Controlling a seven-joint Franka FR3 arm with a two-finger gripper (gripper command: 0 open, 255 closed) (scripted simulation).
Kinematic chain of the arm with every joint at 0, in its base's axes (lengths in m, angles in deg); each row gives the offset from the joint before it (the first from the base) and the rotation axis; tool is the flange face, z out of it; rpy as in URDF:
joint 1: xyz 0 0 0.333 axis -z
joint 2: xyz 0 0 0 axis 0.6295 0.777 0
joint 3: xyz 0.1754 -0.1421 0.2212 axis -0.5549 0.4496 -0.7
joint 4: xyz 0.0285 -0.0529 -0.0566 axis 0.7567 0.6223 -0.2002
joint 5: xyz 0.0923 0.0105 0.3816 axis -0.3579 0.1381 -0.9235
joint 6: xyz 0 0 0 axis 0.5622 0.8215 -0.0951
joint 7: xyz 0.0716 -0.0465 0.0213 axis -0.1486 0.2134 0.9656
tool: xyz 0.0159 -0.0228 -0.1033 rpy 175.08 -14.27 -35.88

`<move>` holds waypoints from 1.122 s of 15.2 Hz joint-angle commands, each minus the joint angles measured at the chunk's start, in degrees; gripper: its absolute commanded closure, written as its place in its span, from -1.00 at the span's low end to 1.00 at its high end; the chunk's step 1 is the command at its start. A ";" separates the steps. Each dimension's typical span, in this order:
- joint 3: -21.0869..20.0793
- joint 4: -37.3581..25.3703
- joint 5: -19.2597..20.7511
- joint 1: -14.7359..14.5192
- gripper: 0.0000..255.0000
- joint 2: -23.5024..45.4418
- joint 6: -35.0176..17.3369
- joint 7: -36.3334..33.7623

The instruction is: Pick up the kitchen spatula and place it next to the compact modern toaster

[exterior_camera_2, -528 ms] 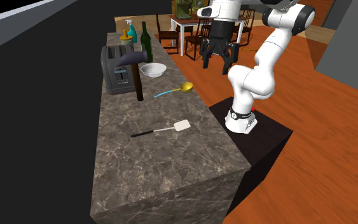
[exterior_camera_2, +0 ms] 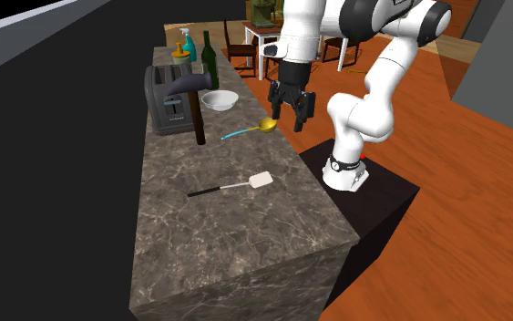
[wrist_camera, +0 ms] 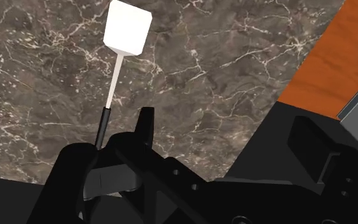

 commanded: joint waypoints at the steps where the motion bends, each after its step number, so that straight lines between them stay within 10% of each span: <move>1: 0.38 0.75 0.63 0.93 -1.00 2.50 -2.82 -0.33; 17: 2.68 0.12 5.06 7.12 -1.00 29.53 -25.33 -6.08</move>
